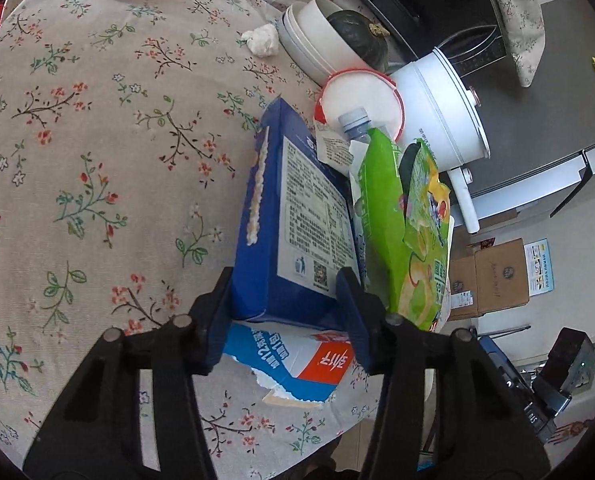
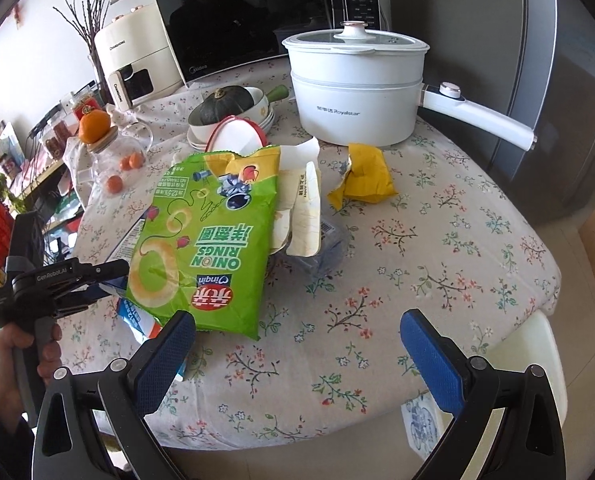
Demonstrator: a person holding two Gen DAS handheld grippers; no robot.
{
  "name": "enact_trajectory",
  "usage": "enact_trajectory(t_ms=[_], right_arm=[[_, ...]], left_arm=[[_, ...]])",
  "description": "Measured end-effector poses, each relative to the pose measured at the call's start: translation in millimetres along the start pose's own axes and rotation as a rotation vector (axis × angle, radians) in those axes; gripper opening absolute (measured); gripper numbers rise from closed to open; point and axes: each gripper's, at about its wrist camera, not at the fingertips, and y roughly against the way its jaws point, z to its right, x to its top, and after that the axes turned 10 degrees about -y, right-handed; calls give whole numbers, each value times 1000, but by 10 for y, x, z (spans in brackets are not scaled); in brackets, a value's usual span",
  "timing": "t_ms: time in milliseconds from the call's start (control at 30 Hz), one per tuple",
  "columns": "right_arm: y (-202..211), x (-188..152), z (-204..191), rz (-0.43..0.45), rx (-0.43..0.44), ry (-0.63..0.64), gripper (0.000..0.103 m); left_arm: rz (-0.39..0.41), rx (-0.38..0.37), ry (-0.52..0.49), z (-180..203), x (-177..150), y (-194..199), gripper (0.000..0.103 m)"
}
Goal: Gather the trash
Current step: 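Reach the left gripper to the blue cracker box and close on it, then grasp the green onion-rings bag with the right gripper while the left holds the box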
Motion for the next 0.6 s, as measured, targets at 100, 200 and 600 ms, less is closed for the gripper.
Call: enact_trajectory(t_ms=[100,200,600], right_arm=[[-136,11,-14,-27,64,-43,99],[-249,11,-40,-50,128,-90,96],[-715,-38,135,-145,112,-150,85]], left_arm=[[37,-40,4,0,36,133,38],[70,9,-71,127,52,309,32],[197,196,-337,446,-92,897,25]])
